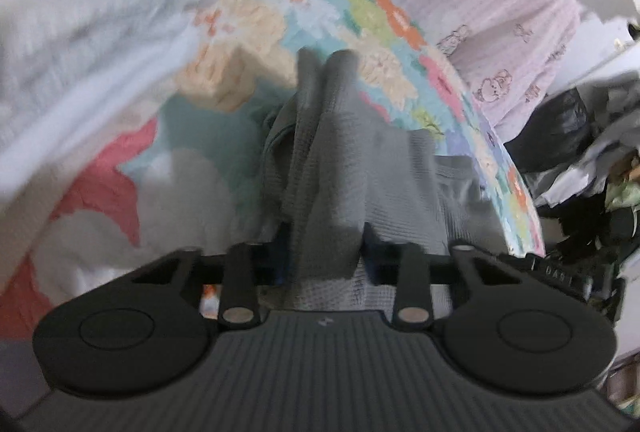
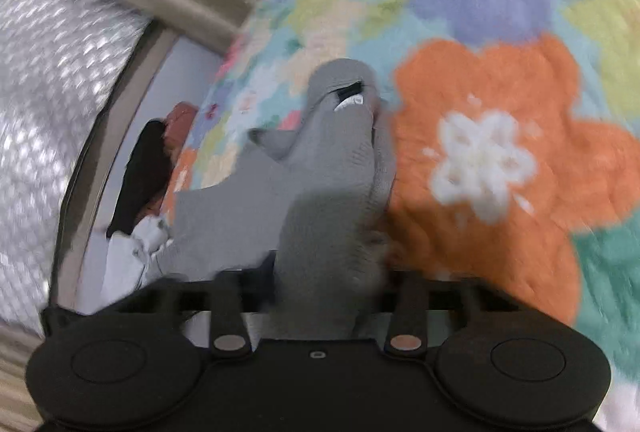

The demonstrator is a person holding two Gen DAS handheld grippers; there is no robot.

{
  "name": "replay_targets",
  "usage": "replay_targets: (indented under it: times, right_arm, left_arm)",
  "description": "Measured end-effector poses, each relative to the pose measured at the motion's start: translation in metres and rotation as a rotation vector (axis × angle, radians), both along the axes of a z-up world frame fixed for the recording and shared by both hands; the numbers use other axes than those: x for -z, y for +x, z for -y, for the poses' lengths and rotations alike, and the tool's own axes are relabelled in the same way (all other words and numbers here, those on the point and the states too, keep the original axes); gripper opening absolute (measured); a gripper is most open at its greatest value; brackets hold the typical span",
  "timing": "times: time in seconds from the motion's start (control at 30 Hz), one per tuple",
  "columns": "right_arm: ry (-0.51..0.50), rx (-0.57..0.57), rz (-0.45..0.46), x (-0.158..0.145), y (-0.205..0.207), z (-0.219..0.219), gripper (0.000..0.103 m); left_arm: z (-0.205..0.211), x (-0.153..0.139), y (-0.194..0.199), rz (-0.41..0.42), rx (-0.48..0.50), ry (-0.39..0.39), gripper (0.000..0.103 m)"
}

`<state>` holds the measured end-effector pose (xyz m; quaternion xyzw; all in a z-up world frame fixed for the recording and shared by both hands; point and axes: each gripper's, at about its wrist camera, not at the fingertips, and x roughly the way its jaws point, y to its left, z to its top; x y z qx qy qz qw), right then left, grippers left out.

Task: Fold clothes
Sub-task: 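Grasp the folded grey shirt with both grippers and lift it toward the white stack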

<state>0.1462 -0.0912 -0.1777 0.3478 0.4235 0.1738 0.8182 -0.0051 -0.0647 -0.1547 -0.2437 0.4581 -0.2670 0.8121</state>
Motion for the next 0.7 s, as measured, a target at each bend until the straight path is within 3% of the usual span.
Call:
replay_targets:
  times: [0.2,0.37,0.7]
  right_arm:
    - [-0.270,-0.086,0.216,-0.051,-0.018,-0.031,0.035]
    - [-0.386,-0.139,0.385,-0.090,-0.035,-0.041,0.034]
    - [-0.321,-0.291,0.613,-0.162,-0.050,-0.088,0.033]
  left_arm:
    - [0.018,-0.042,-0.020,0.200,0.024,0.185,0.017]
    - [-0.007,-0.069,-0.036,0.254,-0.017,0.158,0.016]
    - [-0.091,-0.143,-0.061,0.431,-0.160,0.119,0.015]
